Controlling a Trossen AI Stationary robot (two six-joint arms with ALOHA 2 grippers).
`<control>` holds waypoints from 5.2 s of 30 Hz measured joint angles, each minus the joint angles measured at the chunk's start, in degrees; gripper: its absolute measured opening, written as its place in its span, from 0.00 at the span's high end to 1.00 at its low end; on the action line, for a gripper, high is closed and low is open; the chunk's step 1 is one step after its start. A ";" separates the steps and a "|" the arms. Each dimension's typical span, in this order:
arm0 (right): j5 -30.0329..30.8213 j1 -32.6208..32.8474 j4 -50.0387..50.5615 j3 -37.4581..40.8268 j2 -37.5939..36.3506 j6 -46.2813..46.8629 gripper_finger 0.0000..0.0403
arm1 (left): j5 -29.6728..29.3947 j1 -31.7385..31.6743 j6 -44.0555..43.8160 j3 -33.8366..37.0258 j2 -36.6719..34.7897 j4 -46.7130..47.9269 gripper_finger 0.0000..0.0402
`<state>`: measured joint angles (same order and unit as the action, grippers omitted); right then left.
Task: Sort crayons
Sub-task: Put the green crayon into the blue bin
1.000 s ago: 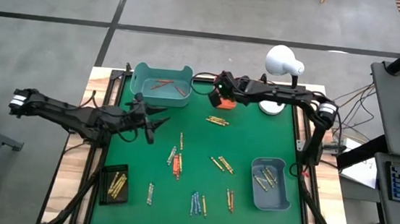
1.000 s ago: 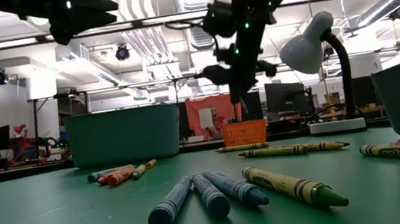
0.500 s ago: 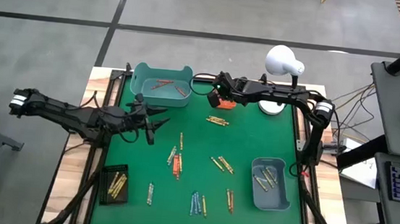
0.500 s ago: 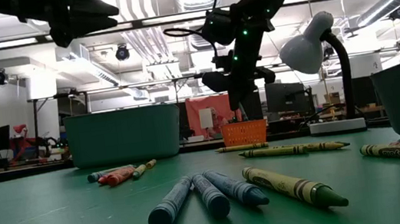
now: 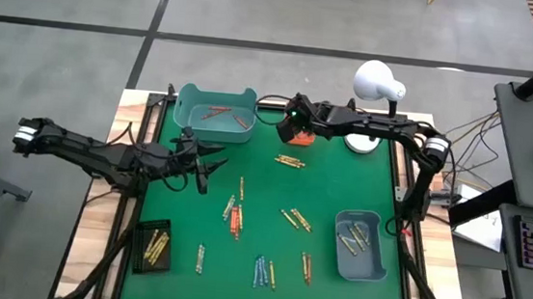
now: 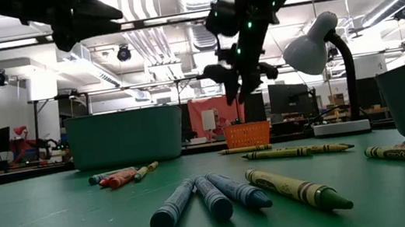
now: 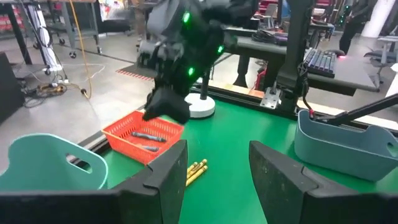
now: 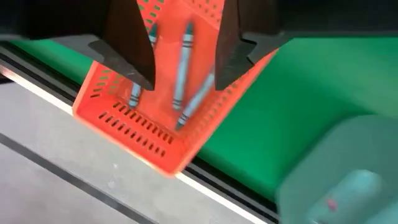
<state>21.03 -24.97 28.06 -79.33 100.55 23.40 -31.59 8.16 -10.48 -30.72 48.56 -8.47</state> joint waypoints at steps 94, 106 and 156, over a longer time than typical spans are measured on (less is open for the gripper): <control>-1.48 29.96 4.21 0.47 -11.43 -5.04 0.67 | 5.97 7.17 -41.29 -11.63 45.24 34.19 0.98; -1.51 29.96 1.85 4.35 -11.38 -5.38 0.67 | 11.95 7.13 -40.72 -13.24 30.68 45.04 1.00; -20.44 30.34 -53.19 19.97 -11.43 -25.36 0.67 | -11.75 25.84 -1.94 -23.08 14.38 24.08 1.00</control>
<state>0.60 5.37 -25.13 -59.36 89.12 -1.96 -43.34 34.00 -12.42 -53.80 62.94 15.61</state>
